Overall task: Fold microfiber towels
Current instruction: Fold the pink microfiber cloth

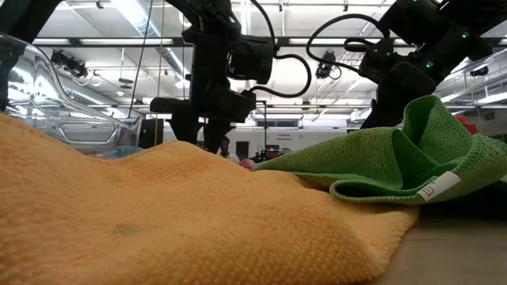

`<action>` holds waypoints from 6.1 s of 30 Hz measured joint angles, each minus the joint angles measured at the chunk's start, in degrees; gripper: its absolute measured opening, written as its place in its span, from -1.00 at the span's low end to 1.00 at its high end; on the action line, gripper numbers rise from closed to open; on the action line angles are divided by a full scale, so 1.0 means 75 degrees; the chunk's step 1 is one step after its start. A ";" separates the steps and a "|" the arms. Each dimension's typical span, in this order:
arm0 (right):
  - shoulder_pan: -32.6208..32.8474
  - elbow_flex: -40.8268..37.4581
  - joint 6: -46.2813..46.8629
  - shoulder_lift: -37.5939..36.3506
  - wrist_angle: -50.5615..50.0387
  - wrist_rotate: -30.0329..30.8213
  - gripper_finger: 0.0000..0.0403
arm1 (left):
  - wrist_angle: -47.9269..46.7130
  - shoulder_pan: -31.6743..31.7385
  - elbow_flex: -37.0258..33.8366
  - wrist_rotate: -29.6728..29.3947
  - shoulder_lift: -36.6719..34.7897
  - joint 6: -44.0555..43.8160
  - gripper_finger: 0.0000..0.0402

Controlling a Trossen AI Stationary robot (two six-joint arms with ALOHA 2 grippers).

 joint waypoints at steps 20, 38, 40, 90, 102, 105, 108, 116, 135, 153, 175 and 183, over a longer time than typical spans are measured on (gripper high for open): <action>0.0000 0.0000 -0.0059 0.0000 -0.0012 0.0000 -0.16 | 0.0198 0.0171 -0.0649 -0.0008 -0.0003 -0.0210 0.29; 0.0000 0.0000 -0.0245 0.0000 0.0064 0.0082 -0.16 | 0.0920 -0.0037 -0.0740 -0.0044 -0.0003 0.0204 0.21; -0.0002 0.0000 -0.0242 0.0000 0.0066 0.0082 -0.16 | 0.1149 -0.0083 -0.0740 -0.0042 -0.0003 0.0201 0.20; -0.0003 0.0000 -0.0233 0.0000 0.0073 0.0082 -0.16 | 0.1604 -0.0584 -0.0706 -0.0559 -0.0131 0.1390 -0.97; 0.0000 0.0000 -0.0312 0.0000 0.0064 0.0082 -0.21 | 0.1683 -0.0754 -0.0411 -0.1366 -0.0134 0.3061 -0.97; 0.0000 0.0000 -0.0323 0.0000 0.0061 0.0082 -0.24 | 0.2008 -0.0762 -0.0411 -0.1419 -0.0134 0.3180 -0.97; -0.0001 0.0000 -0.0323 0.0000 0.0061 0.0082 -0.27 | 0.2388 -0.0759 -0.0411 -0.1724 -0.0134 0.3223 -0.97; 0.0000 0.0000 -0.0326 0.0000 0.0058 0.0082 -0.31 | 0.3254 -0.0759 -0.0411 -0.1835 -0.0134 0.3485 -0.97; -0.0003 0.0000 -0.0286 0.0000 0.0108 0.0079 -0.32 | 0.4716 -0.0692 -0.0427 -0.1163 0.0143 0.3004 -0.96; -0.0001 0.0000 -0.0376 -0.0003 0.0244 0.0047 -0.32 | 0.5252 -0.0377 -0.0423 -0.1183 0.0411 0.3089 -0.96; 0.0000 0.0000 -0.0487 -0.0003 0.0299 0.0047 -0.32 | 0.5584 -0.0342 -0.0420 -0.0867 0.0705 0.2968 -0.61; 0.0000 0.0000 -0.0481 -0.0003 0.0251 0.0047 -0.32 | 0.5504 -0.0339 -0.0425 -0.0811 0.0608 0.2862 -0.05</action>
